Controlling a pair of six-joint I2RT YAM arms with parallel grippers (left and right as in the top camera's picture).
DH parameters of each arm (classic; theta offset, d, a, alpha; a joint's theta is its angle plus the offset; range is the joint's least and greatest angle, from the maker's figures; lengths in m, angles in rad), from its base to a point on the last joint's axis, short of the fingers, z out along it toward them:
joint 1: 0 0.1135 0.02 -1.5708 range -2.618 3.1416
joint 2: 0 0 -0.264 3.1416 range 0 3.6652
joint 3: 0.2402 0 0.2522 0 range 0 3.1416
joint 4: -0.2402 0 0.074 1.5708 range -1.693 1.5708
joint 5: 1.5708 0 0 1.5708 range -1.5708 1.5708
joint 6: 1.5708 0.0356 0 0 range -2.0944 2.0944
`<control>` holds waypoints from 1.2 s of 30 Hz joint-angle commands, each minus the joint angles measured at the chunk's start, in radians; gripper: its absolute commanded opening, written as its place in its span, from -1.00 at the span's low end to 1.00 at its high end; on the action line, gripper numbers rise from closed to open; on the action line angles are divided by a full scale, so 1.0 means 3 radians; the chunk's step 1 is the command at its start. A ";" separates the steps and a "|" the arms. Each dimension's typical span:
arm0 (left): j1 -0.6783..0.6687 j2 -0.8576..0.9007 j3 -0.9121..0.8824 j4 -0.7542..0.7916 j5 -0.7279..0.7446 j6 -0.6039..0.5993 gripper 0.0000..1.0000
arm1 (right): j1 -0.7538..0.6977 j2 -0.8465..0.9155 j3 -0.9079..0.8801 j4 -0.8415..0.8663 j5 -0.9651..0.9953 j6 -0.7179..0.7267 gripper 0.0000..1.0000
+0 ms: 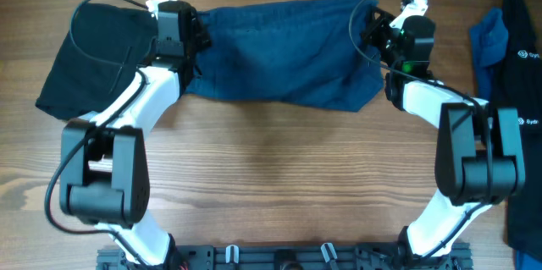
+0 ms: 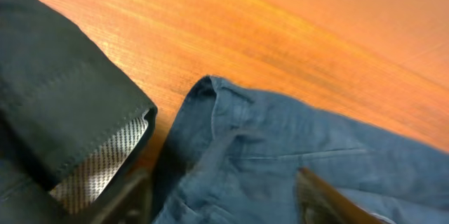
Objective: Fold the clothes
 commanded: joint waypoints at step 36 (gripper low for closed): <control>-0.0019 -0.0165 0.0046 -0.1578 0.1283 0.0198 0.20 | -0.0252 0.0229 0.0047 -0.2333 0.0001 -0.0552 -0.78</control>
